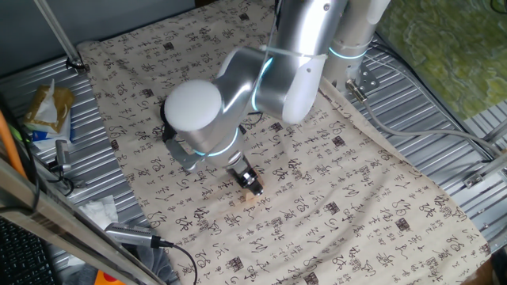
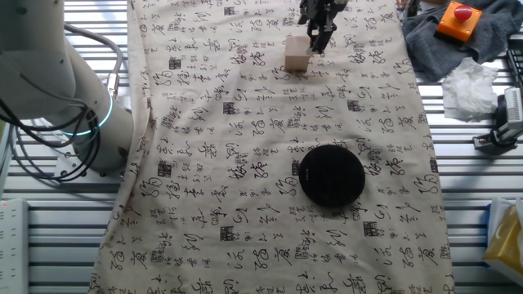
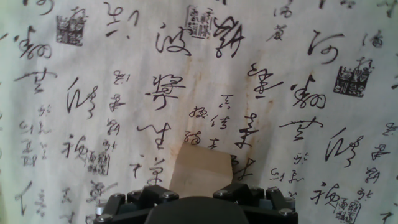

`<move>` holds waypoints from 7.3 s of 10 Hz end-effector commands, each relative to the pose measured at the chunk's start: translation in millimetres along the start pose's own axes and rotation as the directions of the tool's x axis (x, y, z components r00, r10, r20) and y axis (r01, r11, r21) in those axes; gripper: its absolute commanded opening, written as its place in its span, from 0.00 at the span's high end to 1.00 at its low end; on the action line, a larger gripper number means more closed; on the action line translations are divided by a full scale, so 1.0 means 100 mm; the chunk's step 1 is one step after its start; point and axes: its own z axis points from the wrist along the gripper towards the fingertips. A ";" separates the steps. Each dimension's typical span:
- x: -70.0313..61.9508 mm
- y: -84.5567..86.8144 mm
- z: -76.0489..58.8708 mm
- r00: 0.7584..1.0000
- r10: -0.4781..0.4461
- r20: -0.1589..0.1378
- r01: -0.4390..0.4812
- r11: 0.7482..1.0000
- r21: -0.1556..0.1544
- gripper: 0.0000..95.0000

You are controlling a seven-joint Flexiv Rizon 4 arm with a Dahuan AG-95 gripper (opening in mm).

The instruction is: Place the block on the scale

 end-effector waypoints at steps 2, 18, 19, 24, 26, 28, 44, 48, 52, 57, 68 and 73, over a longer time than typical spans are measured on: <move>-0.03 0.01 0.01 0.998 -0.067 -0.013 0.067 0.998 -0.007 0.20; -0.03 0.01 0.01 0.998 0.053 0.025 -0.053 0.999 0.007 0.20; -0.03 0.01 0.01 0.998 0.052 0.027 -0.052 0.999 0.007 0.20; 0.01 0.09 0.06 0.999 0.030 0.010 -0.030 1.000 0.004 0.20; 0.01 0.11 0.09 0.995 0.103 0.011 -0.103 0.995 -0.005 0.40; 0.00 0.08 0.11 0.987 0.159 0.007 -0.159 0.987 -0.004 0.40; 0.04 -0.12 0.19 0.936 0.353 -0.012 -0.352 0.930 -0.109 0.40; -0.01 -0.16 0.26 0.937 0.348 0.013 -0.345 0.933 -0.099 0.40; 0.02 -0.11 0.18 0.952 0.306 0.005 -0.305 0.948 -0.097 0.40; -0.02 0.07 0.18 0.953 0.304 0.011 -0.303 0.951 -0.063 0.40; 0.03 -0.03 0.15 0.958 0.280 0.053 -0.271 0.953 -0.138 0.00; -0.02 -0.06 0.23 0.958 0.280 0.052 -0.274 0.956 -0.106 0.00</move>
